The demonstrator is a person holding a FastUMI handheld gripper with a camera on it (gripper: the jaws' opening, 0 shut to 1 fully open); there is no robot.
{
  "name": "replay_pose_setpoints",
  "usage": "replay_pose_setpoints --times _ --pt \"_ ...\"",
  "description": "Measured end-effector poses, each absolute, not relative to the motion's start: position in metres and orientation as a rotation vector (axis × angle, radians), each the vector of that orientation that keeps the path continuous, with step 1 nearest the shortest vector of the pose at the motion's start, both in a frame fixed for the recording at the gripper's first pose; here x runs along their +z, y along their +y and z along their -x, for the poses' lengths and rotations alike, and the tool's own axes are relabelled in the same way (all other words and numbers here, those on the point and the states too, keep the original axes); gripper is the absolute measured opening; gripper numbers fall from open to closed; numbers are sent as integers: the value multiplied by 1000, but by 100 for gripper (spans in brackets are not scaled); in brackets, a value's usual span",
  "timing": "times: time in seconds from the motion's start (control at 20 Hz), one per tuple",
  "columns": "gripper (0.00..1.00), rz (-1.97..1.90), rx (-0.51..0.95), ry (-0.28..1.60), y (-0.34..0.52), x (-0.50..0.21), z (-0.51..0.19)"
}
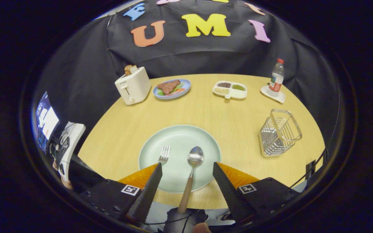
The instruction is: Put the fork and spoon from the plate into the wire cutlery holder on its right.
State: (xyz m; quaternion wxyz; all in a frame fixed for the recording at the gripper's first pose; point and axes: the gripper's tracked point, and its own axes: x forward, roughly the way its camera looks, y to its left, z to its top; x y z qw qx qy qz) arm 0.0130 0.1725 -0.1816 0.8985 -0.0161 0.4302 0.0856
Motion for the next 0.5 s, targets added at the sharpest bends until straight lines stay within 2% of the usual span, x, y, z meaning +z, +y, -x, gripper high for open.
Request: replay_pose_setpoints --times 0.15,0.25,0.4,0.5 --pt "89 73 150 954 171 -202 -9" --pt "89 78 135 987 170 -211 -7" --pt "80 69 119 1036 169 -225 -5" --pt "68 56 110 1058 168 -228 -4"
